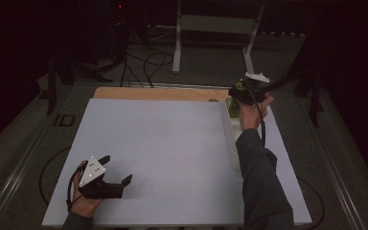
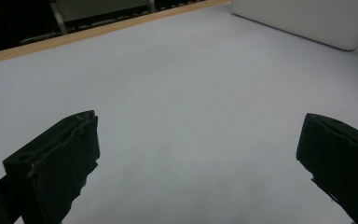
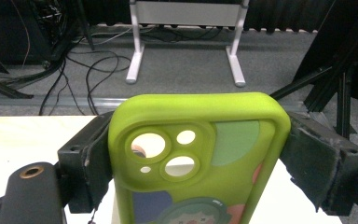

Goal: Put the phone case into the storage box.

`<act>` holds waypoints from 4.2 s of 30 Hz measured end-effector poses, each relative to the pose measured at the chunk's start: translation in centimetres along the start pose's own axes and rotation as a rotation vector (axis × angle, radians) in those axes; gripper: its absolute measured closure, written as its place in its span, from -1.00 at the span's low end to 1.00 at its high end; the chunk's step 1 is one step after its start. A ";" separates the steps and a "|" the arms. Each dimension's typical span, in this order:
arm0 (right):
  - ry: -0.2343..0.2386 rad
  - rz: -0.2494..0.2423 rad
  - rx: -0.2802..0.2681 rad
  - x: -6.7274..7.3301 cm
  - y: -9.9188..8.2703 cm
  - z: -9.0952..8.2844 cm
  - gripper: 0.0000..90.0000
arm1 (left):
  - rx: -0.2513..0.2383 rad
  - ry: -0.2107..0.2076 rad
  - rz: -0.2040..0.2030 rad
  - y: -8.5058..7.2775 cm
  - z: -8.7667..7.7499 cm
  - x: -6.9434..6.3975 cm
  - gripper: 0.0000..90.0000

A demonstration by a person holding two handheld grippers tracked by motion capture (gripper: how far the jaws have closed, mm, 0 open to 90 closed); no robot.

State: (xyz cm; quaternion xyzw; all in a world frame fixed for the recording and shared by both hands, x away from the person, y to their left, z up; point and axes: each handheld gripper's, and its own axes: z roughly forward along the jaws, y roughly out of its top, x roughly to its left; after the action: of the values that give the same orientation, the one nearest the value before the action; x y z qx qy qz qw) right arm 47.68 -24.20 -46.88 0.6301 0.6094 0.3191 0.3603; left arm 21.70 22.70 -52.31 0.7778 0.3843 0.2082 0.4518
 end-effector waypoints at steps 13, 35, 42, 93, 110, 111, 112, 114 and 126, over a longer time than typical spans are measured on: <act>-0.014 -0.024 0.029 0.5 -0.4 1.1 -0.65 | -0.008 -0.002 -0.007 0.0 -0.1 0.1 -1.00; -0.013 -0.031 0.079 0.7 -1.0 2.1 -0.65 | -0.015 -0.006 -0.009 0.1 -0.2 0.0 -1.00; -0.019 -0.029 0.090 0.6 -1.2 2.3 -0.65 | -0.015 -0.010 -0.007 0.1 -0.2 -0.1 -1.00; 0.026 -0.004 0.108 1.0 -0.9 2.2 -0.84 | -0.025 -0.013 -0.018 0.2 -0.2 -0.1 -1.00; 0.071 0.012 0.065 0.9 -0.5 1.5 -0.83 | -0.030 -0.010 -0.020 0.3 -0.3 -0.1 -1.00; 0.071 0.012 0.065 0.9 -0.5 1.5 -0.83 | -0.030 -0.010 -0.020 0.3 -0.3 -0.1 -1.00; 0.075 0.011 0.066 0.9 -0.6 1.5 -0.83 | -0.030 -0.009 -0.021 0.3 -0.3 -0.1 -1.00; 0.083 0.010 0.065 1.1 -0.7 1.5 -0.83 | -0.031 -0.009 -0.021 0.3 -0.3 -0.1 -1.00; 0.123 0.021 0.055 1.9 -1.3 0.8 -0.83 | -0.025 -0.009 -0.016 0.3 -0.2 -0.2 -1.00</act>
State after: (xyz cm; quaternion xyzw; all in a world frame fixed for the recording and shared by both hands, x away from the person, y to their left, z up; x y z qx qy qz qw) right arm 47.75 -22.41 -48.49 0.6253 0.6322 0.3442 0.3014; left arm 21.54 22.60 -51.93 0.7699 0.3859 0.2056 0.4649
